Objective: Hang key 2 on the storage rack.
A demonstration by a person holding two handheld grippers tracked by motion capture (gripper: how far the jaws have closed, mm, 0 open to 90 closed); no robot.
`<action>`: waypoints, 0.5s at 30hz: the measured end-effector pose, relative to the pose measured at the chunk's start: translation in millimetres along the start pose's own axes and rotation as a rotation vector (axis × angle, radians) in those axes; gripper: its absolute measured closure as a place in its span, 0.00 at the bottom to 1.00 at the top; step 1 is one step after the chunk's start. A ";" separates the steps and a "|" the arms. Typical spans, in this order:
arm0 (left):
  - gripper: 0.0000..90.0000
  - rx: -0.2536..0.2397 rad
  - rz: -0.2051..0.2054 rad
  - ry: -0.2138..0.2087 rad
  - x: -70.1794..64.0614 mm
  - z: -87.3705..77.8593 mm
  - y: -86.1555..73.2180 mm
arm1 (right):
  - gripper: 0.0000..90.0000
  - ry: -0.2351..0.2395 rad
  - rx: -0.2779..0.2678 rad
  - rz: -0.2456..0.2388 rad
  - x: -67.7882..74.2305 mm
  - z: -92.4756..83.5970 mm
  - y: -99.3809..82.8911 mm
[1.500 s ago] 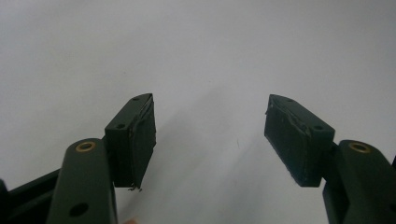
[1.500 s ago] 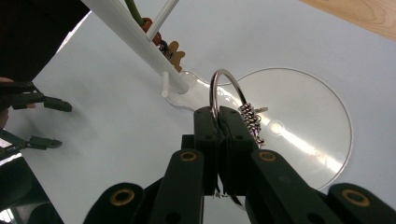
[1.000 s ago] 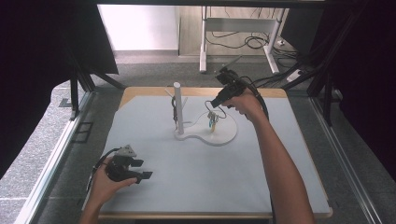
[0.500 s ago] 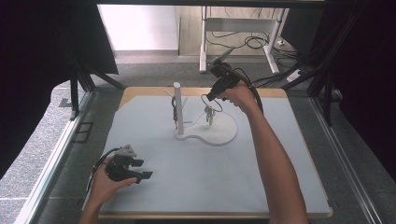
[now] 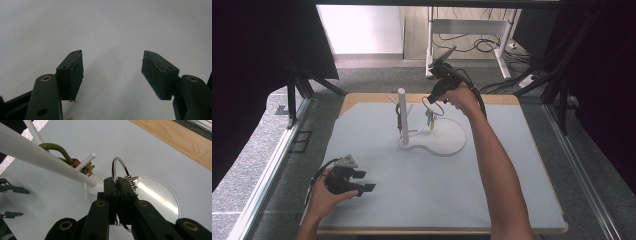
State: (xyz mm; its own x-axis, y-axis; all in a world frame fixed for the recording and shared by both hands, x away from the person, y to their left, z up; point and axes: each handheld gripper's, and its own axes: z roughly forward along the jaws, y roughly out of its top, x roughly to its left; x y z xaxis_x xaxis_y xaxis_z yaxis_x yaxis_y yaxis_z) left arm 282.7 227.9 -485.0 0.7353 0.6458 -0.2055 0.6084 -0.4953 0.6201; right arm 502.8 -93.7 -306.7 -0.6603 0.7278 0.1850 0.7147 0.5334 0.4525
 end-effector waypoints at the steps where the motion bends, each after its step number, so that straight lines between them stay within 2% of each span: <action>1: 0.38 -0.001 0.000 -0.002 0.0 0.0 0.1 | 0.97 -0.001 0.002 0.001 0.4 1.0 1.2; 8: 0.38 -0.006 0.000 -0.004 0.3 -1.1 0.1 | 0.97 0.004 -0.003 -0.008 3.5 8.1 9.5; 15: 0.38 0.004 0.005 -0.006 -1.0 1.5 0.5 | 0.97 0.011 -0.022 -0.031 13.2 16.2 13.8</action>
State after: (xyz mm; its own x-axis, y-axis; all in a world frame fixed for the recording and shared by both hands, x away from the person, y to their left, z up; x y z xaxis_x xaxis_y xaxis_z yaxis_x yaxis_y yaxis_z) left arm 282.6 226.1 -485.6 0.7404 0.6396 -0.2069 0.6056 -0.5010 0.6183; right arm 507.7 -69.7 -312.1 -0.6846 0.7064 0.1798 0.6888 0.5460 0.4769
